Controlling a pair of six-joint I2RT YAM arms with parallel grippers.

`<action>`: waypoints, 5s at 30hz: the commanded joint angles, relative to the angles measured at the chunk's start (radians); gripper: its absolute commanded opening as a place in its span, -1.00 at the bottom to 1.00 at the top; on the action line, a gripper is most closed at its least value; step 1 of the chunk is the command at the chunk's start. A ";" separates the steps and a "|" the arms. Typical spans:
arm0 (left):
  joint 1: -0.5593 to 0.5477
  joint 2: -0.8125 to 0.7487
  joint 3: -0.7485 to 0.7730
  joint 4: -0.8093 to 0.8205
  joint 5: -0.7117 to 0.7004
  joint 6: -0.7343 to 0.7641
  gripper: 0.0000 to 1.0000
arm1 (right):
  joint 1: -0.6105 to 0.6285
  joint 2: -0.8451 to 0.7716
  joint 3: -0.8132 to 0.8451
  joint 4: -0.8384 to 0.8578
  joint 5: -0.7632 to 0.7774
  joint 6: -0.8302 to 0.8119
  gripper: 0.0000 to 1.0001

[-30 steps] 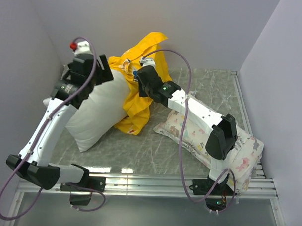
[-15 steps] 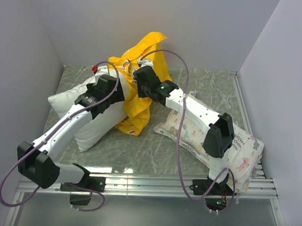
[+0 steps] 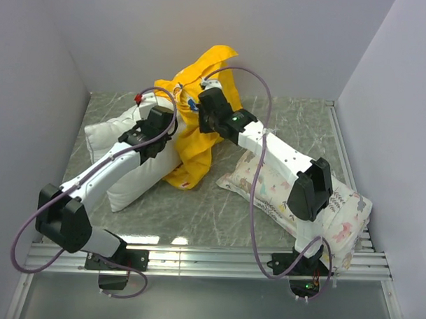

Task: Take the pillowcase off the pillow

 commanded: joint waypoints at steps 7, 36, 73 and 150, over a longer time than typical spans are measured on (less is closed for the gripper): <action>0.127 -0.199 0.093 -0.155 0.137 0.205 -0.99 | -0.275 -0.077 0.016 -0.016 -0.075 0.035 -0.80; 0.429 -0.041 0.281 -0.078 0.536 0.173 0.47 | -0.059 -0.278 -0.113 0.061 -0.003 -0.047 0.55; 0.452 -0.060 -0.140 0.036 0.271 -0.146 -0.71 | 0.145 -0.116 -0.398 0.318 0.307 0.054 -1.00; 0.167 -0.041 0.007 0.031 0.217 -0.164 -0.99 | 0.136 0.067 -0.098 -0.006 0.235 0.033 0.48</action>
